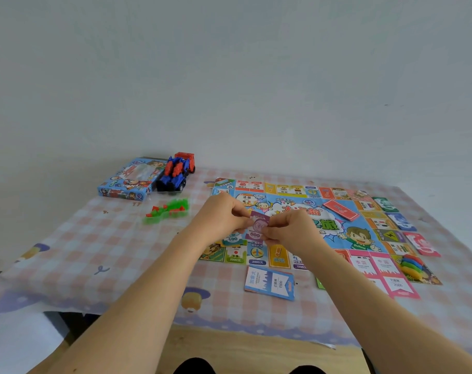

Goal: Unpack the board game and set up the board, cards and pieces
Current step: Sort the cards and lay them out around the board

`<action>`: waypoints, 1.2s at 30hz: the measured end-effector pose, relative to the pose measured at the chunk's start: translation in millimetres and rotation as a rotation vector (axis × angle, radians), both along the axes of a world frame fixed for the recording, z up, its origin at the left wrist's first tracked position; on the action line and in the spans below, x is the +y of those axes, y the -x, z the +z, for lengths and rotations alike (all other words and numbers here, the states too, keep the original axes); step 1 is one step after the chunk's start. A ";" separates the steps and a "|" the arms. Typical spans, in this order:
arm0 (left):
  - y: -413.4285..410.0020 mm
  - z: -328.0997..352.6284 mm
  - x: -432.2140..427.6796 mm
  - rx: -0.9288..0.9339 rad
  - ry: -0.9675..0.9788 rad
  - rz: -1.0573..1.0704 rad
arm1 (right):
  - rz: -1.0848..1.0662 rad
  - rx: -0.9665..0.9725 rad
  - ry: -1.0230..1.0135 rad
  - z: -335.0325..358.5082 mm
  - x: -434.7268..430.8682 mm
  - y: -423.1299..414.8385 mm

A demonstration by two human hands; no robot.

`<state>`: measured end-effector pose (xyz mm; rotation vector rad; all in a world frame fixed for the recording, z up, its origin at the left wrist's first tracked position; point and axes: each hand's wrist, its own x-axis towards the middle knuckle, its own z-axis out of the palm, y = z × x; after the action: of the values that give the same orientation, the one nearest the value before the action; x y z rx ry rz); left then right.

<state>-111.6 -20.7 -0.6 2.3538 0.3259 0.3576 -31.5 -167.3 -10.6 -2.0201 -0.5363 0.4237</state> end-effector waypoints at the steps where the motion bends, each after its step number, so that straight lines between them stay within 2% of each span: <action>1: -0.8 -0.1 0.4 -0.016 0.039 0.007 | -0.008 -0.004 -0.011 1.0 -1.6 -0.2; 10: -24.0 9.3 -18.3 -0.104 0.499 0.062 | -0.149 -0.044 -0.226 13.0 -30.3 -6.6; 16: -56.2 20.6 -59.6 -0.111 0.625 0.023 | -0.333 -0.095 -0.319 19.7 -65.7 -25.9; 21: -90.0 20.4 -100.5 -0.071 0.561 -0.032 | -0.399 -0.032 -0.354 25.9 -111.6 -46.5; 25: -113.2 16.2 -133.3 -0.098 0.368 -0.066 | -0.483 0.007 -0.335 26.5 -151.4 -66.2; 31: -135.0 12.8 -189.9 -0.123 0.094 -0.230 | -0.642 0.020 -0.232 16.9 -213.1 -83.0; 36: -139.9 5.9 -219.7 -0.124 -0.034 -0.336 | -0.682 0.019 -0.155 8.0 -254.3 -86.4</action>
<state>28.4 -240.5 5.3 2.3527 -0.1355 0.3457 54.8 -421.6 -2.6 -1.9056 0.1444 -0.0169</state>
